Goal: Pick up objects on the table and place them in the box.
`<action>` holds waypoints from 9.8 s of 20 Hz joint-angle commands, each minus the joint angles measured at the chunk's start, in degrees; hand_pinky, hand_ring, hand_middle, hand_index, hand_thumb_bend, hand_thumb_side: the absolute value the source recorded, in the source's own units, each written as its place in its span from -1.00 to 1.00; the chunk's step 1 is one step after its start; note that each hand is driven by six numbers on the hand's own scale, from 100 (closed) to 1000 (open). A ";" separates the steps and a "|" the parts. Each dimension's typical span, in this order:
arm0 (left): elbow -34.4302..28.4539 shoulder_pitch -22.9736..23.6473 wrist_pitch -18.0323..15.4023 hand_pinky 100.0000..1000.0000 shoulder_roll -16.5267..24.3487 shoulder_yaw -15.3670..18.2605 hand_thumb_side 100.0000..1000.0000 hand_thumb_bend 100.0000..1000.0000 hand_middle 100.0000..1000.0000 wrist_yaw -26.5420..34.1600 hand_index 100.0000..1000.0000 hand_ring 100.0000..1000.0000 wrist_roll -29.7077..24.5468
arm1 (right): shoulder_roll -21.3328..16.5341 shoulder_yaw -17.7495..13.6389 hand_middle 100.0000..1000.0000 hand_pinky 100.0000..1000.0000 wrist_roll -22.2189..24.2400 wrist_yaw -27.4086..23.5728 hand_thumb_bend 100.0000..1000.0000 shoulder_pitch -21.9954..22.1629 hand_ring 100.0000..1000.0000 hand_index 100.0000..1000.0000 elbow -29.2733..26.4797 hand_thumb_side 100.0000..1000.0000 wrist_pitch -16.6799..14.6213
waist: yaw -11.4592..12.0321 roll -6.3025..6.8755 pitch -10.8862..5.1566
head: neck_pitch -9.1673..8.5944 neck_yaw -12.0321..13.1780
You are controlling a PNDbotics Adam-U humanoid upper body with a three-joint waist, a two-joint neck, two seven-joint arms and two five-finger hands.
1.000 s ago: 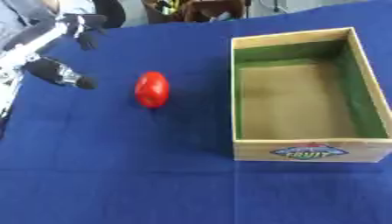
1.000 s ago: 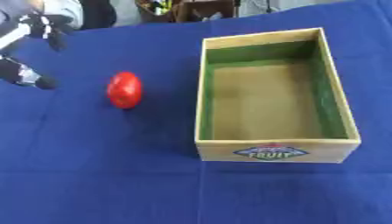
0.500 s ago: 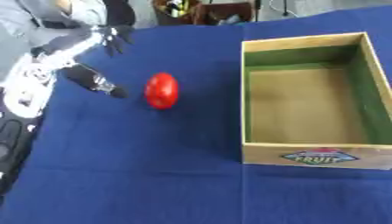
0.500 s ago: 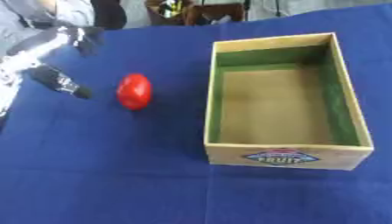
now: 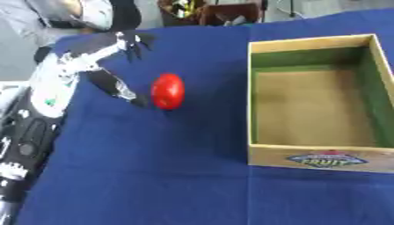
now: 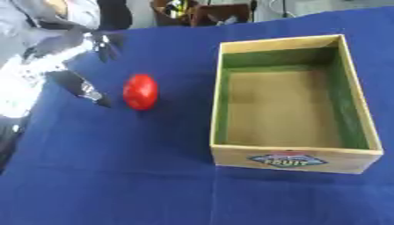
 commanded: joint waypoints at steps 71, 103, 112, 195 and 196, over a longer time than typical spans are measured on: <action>3.22 -3.36 0.23 0.18 2.13 1.21 -0.08 0.91 0.40 -9.50 0.79 0.16 1.17 | 0.11 0.55 -0.06 1.00 0.06 0.16 -1.00 -2.11 0.96 0.34 -1.12 -0.04 1.38 | -2.84 0.31 2.11 | -4.01 4.42; 3.10 -2.77 -3.25 -0.10 0.97 -0.51 -0.20 0.51 0.12 -11.21 0.55 -0.09 -3.25 | 0.87 0.57 -0.06 1.00 -0.26 -0.47 -1.00 -2.66 0.96 0.34 -1.12 -0.05 1.29 | -3.04 -0.09 2.15 | -4.42 3.95; 3.70 -2.63 -3.91 -0.30 0.73 -0.61 -0.19 0.44 0.02 -11.32 0.50 -0.15 -3.28 | 0.88 0.45 -0.06 1.00 -0.42 -0.38 -1.00 -2.73 0.96 0.35 -1.12 -0.05 1.26 | -3.00 -0.20 2.22 | -4.53 4.11; -10.04 -8.79 3.55 -0.85 -5.48 -4.22 0.34 -0.02 -0.52 5.78 -0.07 -0.54 22.15 | 6.58 4.07 0.00 0.93 -0.06 -1.35 -1.00 -10.48 0.87 0.36 -1.12 -0.10 -3.35 | -8.75 -0.63 0.02 | -2.59 9.97; -9.96 -8.91 3.03 -0.84 -5.65 -4.56 0.34 -0.02 -0.52 6.15 -0.07 -0.54 22.64 | 6.61 4.09 0.00 0.93 -0.05 -1.37 -1.00 -10.51 0.87 0.36 -1.12 -0.10 -3.44 | -8.85 -0.61 0.06 | -2.65 10.03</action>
